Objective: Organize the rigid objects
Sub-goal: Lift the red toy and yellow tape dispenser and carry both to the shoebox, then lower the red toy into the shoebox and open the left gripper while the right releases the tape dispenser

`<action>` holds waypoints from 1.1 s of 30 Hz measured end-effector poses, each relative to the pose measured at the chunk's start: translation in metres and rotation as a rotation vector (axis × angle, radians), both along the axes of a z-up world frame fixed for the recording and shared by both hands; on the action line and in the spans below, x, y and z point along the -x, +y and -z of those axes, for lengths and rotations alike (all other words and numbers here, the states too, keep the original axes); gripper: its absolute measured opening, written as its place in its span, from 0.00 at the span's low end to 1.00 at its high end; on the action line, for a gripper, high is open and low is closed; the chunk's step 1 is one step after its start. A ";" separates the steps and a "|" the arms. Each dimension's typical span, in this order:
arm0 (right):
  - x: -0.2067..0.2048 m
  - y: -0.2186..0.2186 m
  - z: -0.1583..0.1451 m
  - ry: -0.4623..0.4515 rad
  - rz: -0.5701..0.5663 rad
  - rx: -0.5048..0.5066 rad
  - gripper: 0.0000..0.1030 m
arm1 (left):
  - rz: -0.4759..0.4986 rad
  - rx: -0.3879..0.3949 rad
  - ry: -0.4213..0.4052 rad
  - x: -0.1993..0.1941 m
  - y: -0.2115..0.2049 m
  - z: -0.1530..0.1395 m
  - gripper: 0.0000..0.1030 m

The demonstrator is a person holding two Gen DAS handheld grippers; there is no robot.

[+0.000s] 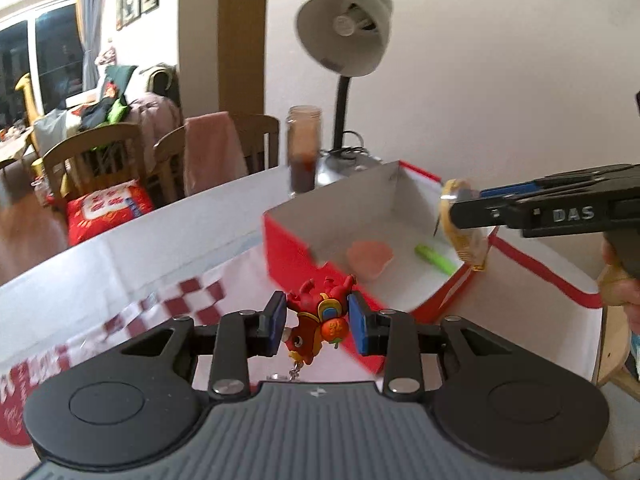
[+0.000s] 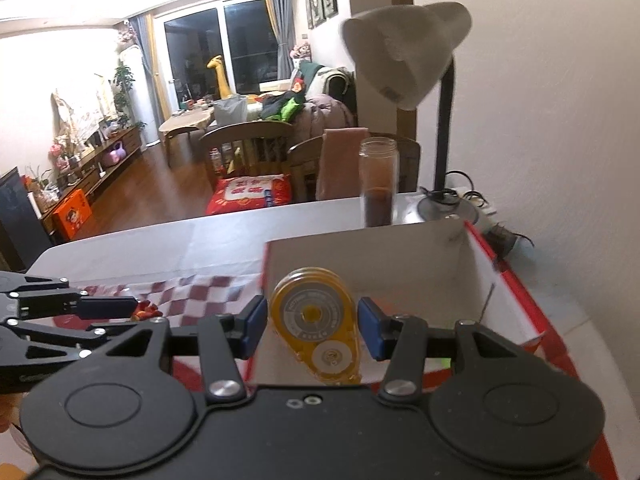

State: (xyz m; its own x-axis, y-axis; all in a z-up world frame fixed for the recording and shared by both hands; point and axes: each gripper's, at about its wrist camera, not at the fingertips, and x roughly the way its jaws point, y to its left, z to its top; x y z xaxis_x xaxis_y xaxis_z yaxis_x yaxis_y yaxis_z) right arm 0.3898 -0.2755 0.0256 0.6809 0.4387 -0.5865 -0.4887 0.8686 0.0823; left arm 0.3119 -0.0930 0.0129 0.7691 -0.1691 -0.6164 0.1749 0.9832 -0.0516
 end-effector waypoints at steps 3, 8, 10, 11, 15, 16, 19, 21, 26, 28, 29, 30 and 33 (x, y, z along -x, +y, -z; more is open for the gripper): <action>-0.022 -0.012 0.003 0.007 0.021 0.005 0.47 | 0.032 -0.016 -0.001 -0.022 -0.020 -0.003 0.32; -0.050 -0.027 0.014 0.020 0.049 0.022 0.47 | 0.056 -0.027 0.014 -0.056 -0.047 -0.004 0.32; -0.062 -0.035 0.021 0.036 0.059 0.024 0.47 | 0.061 -0.028 0.028 -0.071 -0.058 -0.003 0.32; -0.067 -0.038 0.024 0.042 0.063 0.026 0.47 | 0.066 -0.031 0.036 -0.078 -0.064 -0.002 0.32; -0.086 -0.048 0.038 0.074 0.076 0.035 0.47 | 0.082 -0.046 0.075 -0.100 -0.086 0.006 0.32; -0.091 -0.049 0.041 0.081 0.079 0.036 0.47 | 0.084 -0.051 0.086 -0.106 -0.091 0.009 0.32; -0.099 -0.055 0.050 0.102 0.089 0.034 0.47 | 0.084 -0.069 0.125 -0.119 -0.103 0.022 0.32; -0.106 -0.059 0.057 0.126 0.096 0.031 0.47 | 0.087 -0.077 0.160 -0.130 -0.110 0.034 0.32; -0.122 -0.063 0.076 0.189 0.095 0.047 0.47 | 0.077 -0.106 0.240 -0.150 -0.119 0.059 0.32; -0.127 -0.062 0.082 0.204 0.091 0.057 0.47 | 0.073 -0.099 0.275 -0.158 -0.120 0.067 0.32; -0.129 -0.062 0.085 0.213 0.089 0.059 0.47 | 0.069 -0.093 0.290 -0.162 -0.121 0.071 0.32; -0.131 -0.061 0.087 0.224 0.087 0.061 0.47 | 0.064 -0.090 0.307 -0.165 -0.121 0.073 0.32; -0.138 -0.059 0.094 0.251 0.078 0.070 0.47 | 0.052 -0.089 0.348 -0.176 -0.124 0.081 0.32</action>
State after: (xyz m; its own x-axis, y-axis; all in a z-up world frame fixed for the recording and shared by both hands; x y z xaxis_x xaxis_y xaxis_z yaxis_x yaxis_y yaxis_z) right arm 0.5282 -0.3340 -0.0689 0.5409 0.3426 -0.7681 -0.3917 0.9108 0.1304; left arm 0.4877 -0.2170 -0.0681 0.5021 -0.1362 -0.8540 0.2117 0.9768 -0.0314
